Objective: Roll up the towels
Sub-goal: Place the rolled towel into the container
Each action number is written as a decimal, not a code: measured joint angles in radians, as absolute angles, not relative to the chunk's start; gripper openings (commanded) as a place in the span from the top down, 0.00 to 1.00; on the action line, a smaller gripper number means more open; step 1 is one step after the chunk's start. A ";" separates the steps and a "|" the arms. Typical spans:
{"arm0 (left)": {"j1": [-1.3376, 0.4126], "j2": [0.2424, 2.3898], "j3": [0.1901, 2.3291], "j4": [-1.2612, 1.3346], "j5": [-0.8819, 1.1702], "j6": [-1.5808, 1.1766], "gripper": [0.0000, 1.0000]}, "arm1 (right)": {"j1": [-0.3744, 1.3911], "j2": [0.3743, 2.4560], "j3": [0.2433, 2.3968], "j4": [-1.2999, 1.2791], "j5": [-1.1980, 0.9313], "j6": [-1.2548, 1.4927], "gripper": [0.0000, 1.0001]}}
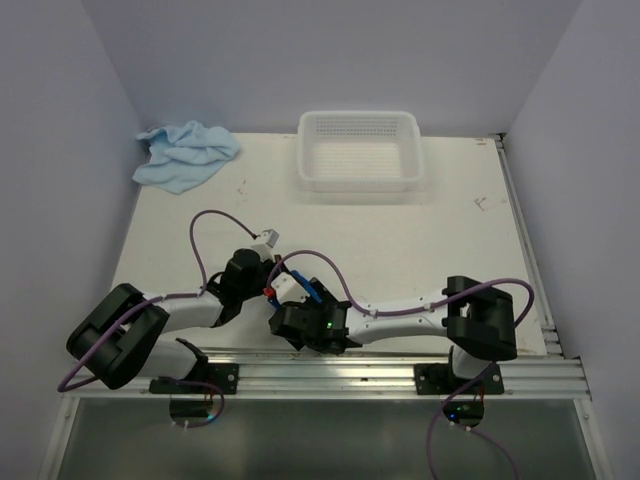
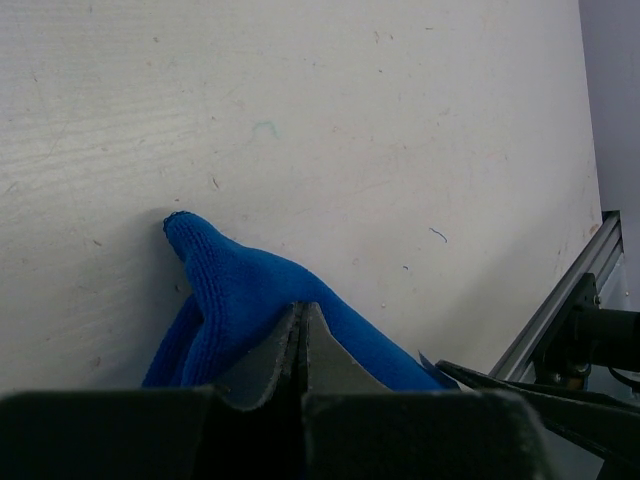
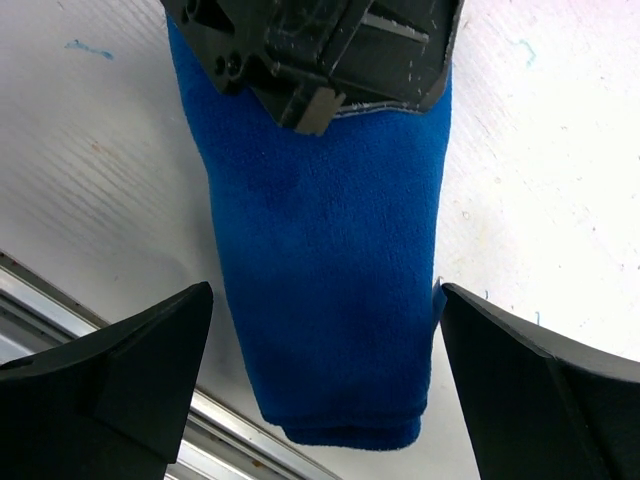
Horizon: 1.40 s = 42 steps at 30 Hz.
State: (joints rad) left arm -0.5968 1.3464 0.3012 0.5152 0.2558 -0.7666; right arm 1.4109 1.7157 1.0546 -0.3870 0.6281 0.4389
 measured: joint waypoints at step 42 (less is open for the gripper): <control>-0.352 1.295 0.574 0.194 0.303 -0.575 1.00 | 1.322 1.677 0.936 -0.271 0.449 0.397 0.85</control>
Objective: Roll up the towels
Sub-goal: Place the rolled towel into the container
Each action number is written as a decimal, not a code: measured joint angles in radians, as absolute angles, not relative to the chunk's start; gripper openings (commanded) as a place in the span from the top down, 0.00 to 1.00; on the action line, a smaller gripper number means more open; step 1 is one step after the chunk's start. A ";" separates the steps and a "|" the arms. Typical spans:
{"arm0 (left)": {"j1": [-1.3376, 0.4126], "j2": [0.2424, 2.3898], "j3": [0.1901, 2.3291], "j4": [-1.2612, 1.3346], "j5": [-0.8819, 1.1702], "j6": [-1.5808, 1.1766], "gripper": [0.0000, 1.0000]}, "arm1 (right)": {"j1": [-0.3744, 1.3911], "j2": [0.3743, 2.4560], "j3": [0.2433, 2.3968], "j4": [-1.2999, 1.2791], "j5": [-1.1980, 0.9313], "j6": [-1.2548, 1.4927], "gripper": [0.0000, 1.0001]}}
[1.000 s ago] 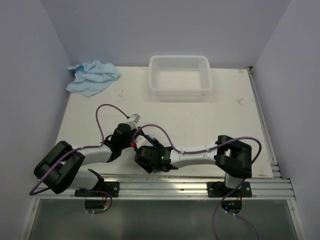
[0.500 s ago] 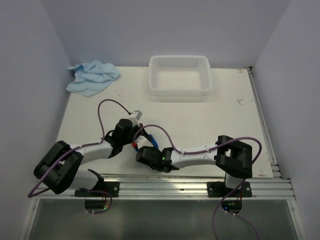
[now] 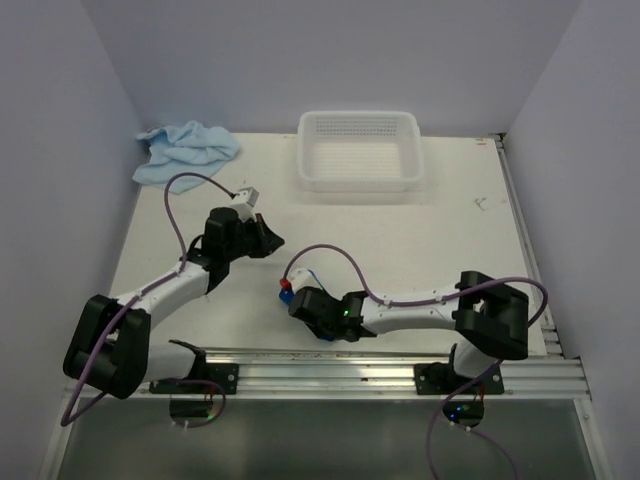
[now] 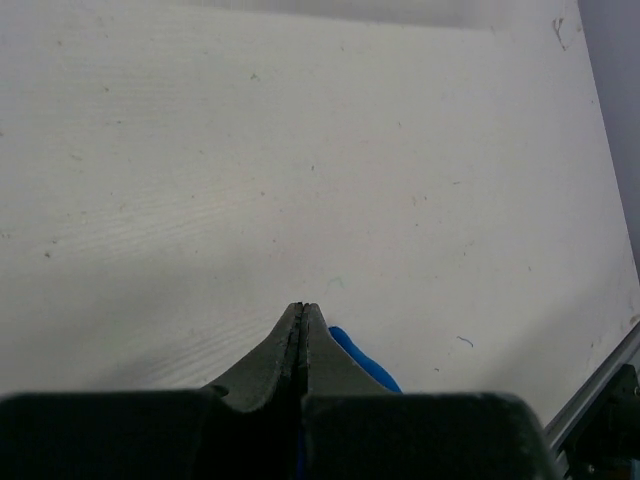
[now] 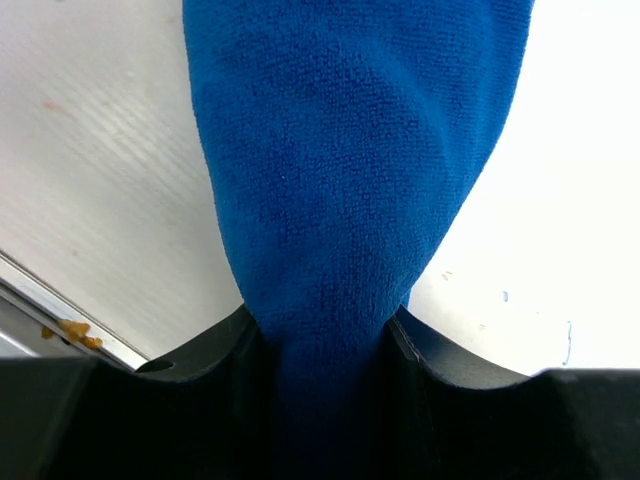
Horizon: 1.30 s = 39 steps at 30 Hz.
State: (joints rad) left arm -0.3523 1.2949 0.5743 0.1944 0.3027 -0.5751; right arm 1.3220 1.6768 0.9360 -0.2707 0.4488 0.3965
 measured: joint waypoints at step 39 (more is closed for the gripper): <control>-0.347 1.061 0.727 -0.152 0.186 -0.312 1.00 | 0.506 2.045 2.031 -0.641 0.173 0.112 0.98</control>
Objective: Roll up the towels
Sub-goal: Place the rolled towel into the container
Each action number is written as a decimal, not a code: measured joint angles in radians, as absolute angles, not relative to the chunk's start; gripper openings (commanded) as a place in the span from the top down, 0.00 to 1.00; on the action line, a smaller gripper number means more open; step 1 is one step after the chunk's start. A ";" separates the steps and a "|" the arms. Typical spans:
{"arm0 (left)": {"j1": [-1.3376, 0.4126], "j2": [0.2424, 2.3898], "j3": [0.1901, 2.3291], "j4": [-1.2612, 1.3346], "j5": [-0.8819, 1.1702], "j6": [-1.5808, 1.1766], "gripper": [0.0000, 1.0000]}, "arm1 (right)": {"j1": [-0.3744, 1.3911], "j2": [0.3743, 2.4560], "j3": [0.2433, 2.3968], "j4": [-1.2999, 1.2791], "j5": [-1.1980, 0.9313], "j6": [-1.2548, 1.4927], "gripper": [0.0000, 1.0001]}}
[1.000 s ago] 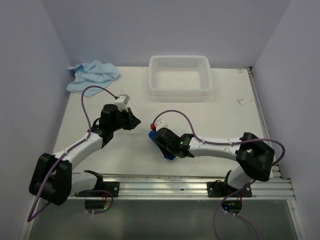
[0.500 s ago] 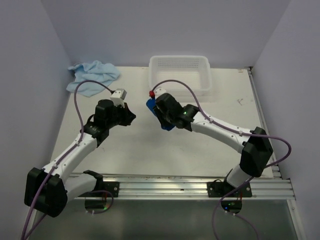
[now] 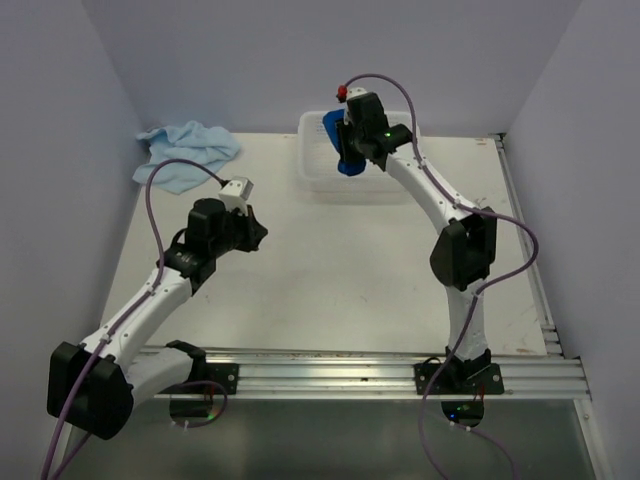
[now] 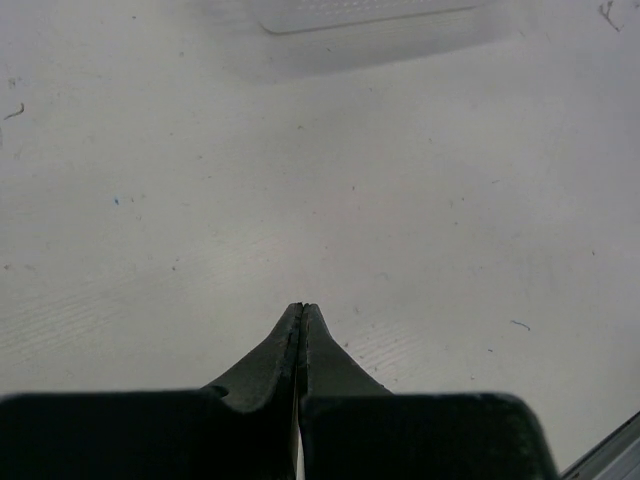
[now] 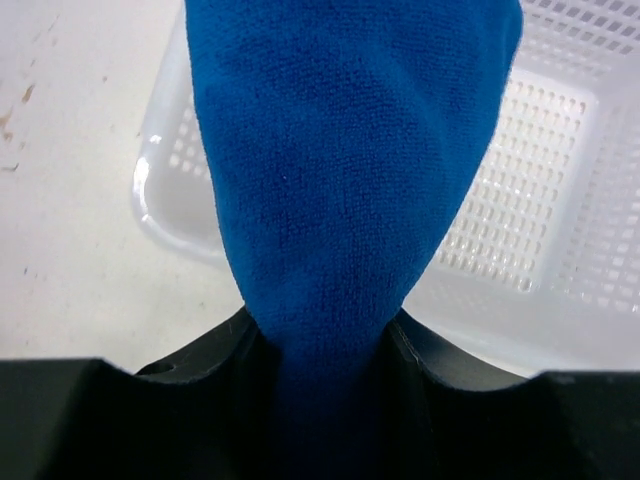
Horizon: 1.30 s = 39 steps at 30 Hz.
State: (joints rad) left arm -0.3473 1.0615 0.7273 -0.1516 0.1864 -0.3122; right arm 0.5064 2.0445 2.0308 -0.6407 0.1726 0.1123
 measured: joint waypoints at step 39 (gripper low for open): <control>-0.320 1.232 0.727 -0.155 0.225 -0.265 1.00 | 0.217 2.584 2.370 -0.619 0.091 0.047 0.71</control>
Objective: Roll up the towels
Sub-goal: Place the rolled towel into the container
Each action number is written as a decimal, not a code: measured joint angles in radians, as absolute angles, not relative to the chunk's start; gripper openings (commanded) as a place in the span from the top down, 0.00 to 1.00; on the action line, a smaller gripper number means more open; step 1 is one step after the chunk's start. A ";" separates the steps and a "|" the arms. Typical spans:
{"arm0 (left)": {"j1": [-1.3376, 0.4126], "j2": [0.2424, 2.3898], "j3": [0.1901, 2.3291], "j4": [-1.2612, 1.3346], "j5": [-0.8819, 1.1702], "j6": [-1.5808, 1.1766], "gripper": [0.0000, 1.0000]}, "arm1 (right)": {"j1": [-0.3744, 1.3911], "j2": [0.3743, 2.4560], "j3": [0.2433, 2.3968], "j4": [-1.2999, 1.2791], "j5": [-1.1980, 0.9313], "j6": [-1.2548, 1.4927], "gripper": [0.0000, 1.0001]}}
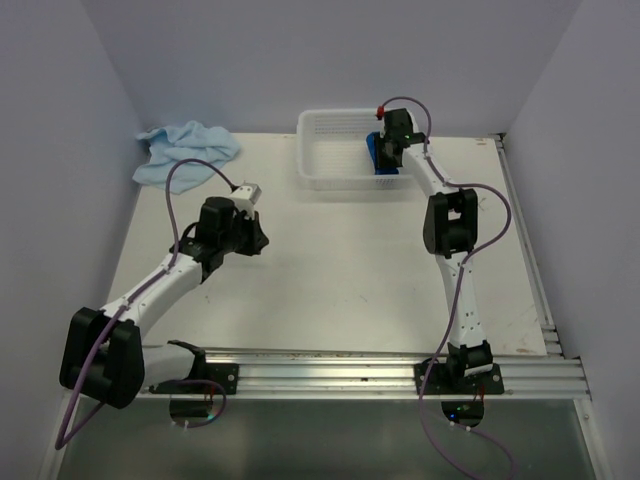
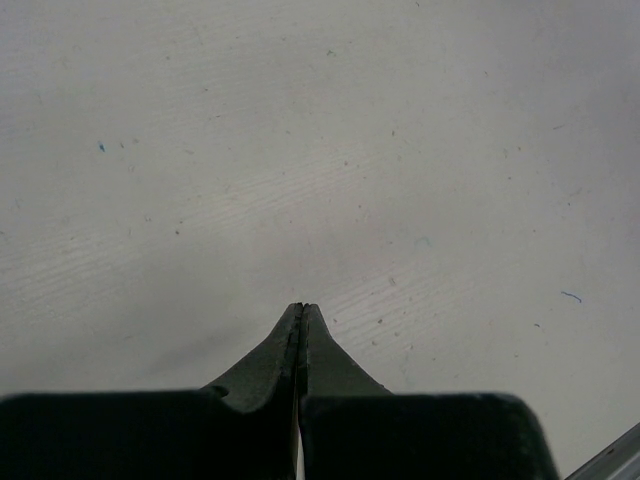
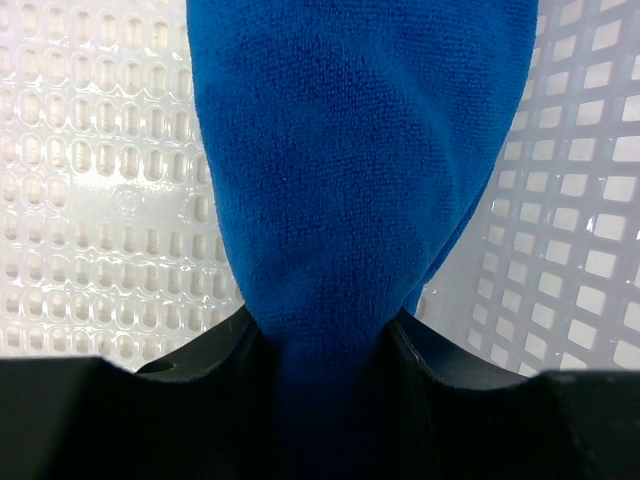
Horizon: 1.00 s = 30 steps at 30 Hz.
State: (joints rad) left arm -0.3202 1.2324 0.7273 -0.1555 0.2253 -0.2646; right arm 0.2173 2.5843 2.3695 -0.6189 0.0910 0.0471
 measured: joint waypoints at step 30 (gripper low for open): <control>-0.301 1.206 0.727 -0.157 0.200 -0.265 1.00 | 0.214 2.487 2.352 -0.636 0.038 0.045 0.18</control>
